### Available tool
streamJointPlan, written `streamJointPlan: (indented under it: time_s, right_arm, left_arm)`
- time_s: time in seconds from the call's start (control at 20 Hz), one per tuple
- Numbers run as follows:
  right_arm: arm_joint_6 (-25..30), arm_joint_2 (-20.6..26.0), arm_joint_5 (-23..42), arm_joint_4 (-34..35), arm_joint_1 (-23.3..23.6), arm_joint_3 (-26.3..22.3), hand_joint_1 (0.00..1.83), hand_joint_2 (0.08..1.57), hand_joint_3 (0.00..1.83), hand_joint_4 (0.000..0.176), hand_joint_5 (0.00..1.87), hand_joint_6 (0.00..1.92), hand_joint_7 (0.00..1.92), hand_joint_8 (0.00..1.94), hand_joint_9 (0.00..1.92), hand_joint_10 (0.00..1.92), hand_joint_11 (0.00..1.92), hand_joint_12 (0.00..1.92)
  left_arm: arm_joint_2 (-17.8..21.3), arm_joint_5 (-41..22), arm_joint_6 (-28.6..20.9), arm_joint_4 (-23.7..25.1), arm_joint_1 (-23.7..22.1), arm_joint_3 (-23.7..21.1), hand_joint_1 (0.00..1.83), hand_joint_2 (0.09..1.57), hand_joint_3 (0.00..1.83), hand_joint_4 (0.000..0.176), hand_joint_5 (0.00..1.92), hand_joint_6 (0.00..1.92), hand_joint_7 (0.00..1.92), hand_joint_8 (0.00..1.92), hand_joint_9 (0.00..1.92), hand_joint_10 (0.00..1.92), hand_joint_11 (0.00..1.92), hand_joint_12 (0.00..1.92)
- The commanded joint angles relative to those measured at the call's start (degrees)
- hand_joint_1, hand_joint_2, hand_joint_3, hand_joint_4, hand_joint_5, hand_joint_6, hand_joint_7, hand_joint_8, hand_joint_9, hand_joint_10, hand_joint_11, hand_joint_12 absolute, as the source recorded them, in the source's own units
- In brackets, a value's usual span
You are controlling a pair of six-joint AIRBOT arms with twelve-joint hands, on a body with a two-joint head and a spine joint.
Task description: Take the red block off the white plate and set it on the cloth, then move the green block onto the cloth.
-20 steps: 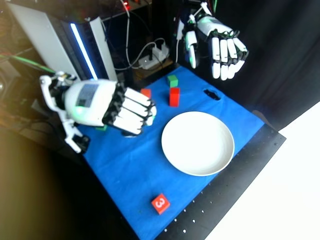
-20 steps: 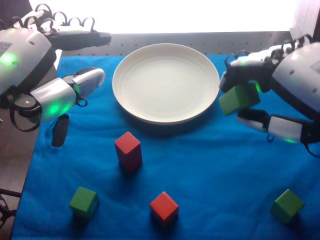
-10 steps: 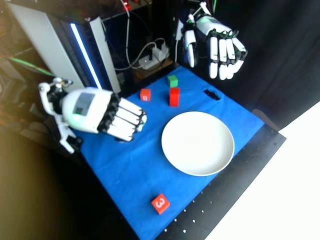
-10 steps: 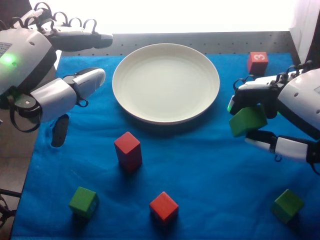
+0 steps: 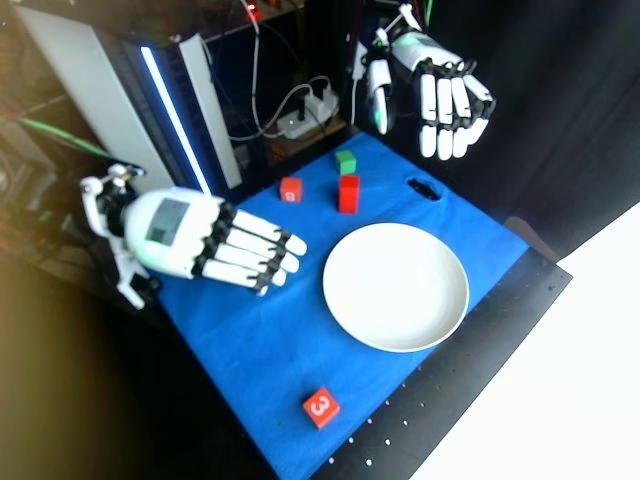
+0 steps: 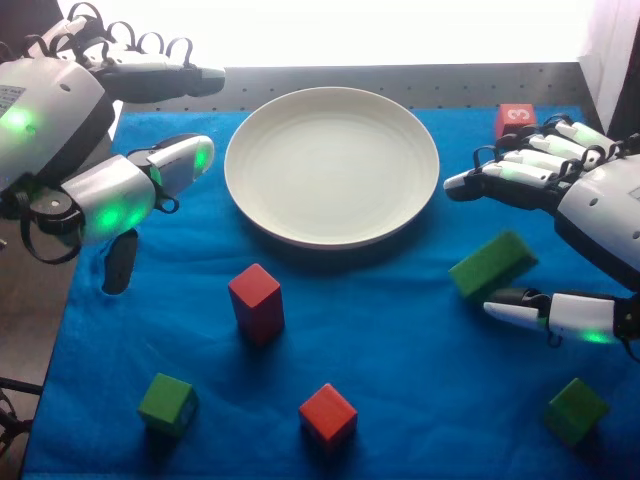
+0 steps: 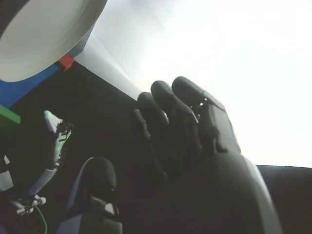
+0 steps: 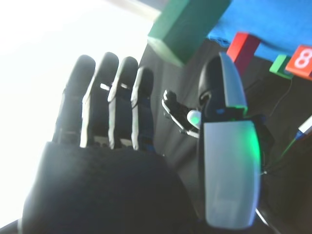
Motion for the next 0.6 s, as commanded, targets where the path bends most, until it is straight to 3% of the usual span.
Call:
streamJointPlan:
  time_s: [0.0,0.1,0.2,0.3,0.4,0.45,0.5,0.55]
  right_arm:
    - [0.4,-0.2,-6.8,-1.3,0.5,-0.3,1.04,0.94,0.0,0.0,0.36,0.41,0.33,0.57,0.15,1.1,0.04,1.74]
    - [0.4,0.3,-7.5,-1.3,0.5,-0.7,1.05,0.94,0.0,0.0,0.34,0.43,0.32,0.6,0.14,1.15,0.06,1.77]
    - [0.4,1.1,-9.7,-1.2,0.5,-1.1,1.04,0.95,0.0,0.0,0.3,0.52,0.27,0.76,0.13,1.25,0.04,1.81]
    - [0.4,2.2,-13.4,-0.9,0.4,-1.7,0.98,0.98,0.0,0.0,0.2,0.81,0.2,0.97,0.08,1.32,0.0,1.86]
    - [0.4,3.6,-17.8,-0.8,0.4,-2.2,0.92,1.0,0.02,0.0,0.22,0.91,0.22,1.06,0.13,1.33,0.02,1.86]
    - [0.4,4.0,-20.2,-0.8,0.5,-2.3,0.93,1.01,0.02,0.0,0.24,0.92,0.24,1.06,0.13,1.32,0.0,1.85]
    - [0.4,4.0,-22.5,-0.8,0.5,-2.3,0.92,1.03,0.03,0.0,0.24,0.93,0.27,1.11,0.14,1.36,0.0,1.85]
    - [0.4,4.3,-26.4,-0.8,0.5,-2.2,0.88,1.08,0.06,0.0,0.19,1.04,0.32,1.12,0.19,1.39,0.07,1.92]
  left_arm:
    - [0.0,-7.3,0.0,0.9,-0.3,-0.1,0.36,1.33,0.0,0.049,0.63,0.0,0.64,0.0,0.48,0.32,0.03,1.34]
    - [0.0,-7.7,0.0,0.8,-0.2,-0.1,0.34,1.34,0.0,0.062,0.62,0.0,0.62,0.0,0.46,0.3,0.01,1.35]
    - [0.1,-8.1,0.0,0.4,0.2,-0.2,0.37,1.34,0.0,0.062,0.62,0.0,0.61,0.0,0.47,0.27,0.02,1.35]
    - [0.3,-9.1,0.0,0.1,0.7,-0.5,0.39,1.34,0.0,0.067,0.62,0.0,0.61,0.0,0.48,0.23,0.02,1.34]
    - [0.9,-10.9,-0.1,0.1,0.7,-0.8,0.4,1.34,0.0,0.052,0.64,0.01,0.64,0.01,0.51,0.26,0.03,1.38]
    - [1.3,-12.1,-0.3,0.3,0.7,-0.8,0.41,1.33,0.0,0.073,0.6,0.0,0.62,0.0,0.48,0.26,0.01,1.38]
    - [1.7,-13.5,-0.9,0.7,0.7,-0.9,0.4,1.33,0.0,0.083,0.56,0.0,0.58,0.0,0.43,0.24,0.0,1.33]
    - [2.3,-16.0,-2.7,1.4,0.8,-0.9,0.58,1.32,0.0,0.0,0.56,0.0,0.64,0.01,0.54,0.2,0.09,1.35]
